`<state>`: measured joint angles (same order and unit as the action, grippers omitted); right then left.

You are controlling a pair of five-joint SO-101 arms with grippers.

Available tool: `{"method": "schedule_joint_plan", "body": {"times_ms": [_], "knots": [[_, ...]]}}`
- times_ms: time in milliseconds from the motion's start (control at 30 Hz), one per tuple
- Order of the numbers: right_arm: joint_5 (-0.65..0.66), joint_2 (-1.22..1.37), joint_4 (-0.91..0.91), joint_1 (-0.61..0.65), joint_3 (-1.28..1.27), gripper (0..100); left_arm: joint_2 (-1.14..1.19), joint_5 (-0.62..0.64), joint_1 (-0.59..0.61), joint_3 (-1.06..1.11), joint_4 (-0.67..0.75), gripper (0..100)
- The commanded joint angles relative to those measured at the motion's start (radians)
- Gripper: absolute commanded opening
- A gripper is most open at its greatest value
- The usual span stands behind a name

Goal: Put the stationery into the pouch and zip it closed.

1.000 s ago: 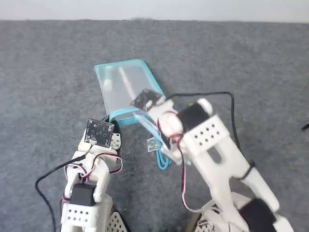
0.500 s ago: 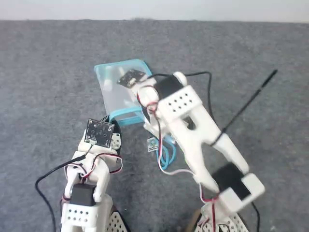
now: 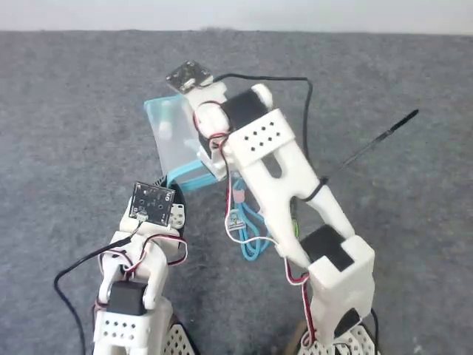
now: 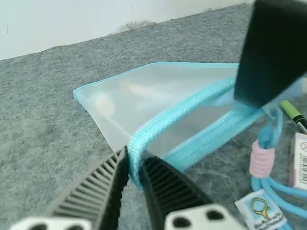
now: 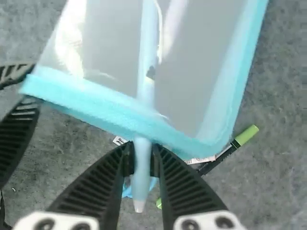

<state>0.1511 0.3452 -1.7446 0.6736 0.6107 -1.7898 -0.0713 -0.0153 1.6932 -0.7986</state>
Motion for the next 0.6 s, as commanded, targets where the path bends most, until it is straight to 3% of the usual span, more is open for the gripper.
{"method": "schedule_joint_plan", "body": {"times_ms": [0, 133, 433, 567], "knots": [[-0.008, -0.028, -0.001, 0.027, 0.064, 13.5, -0.009, -0.008, -0.011, -0.007, -0.003, 1], [-0.008, -0.03, -0.005, 0.024, 0.066, 22.5, -0.009, -0.008, -0.011, -0.007, -0.003, 1], [-0.006, -0.222, -0.047, -0.039, 0.043, 22.1, -0.012, -0.006, -0.002, -0.007, 0.002, 1], [0.026, -0.318, -0.036, -0.113, -0.158, 21.9, -0.014, -0.002, 0.058, -0.007, 0.032, 1]]}}
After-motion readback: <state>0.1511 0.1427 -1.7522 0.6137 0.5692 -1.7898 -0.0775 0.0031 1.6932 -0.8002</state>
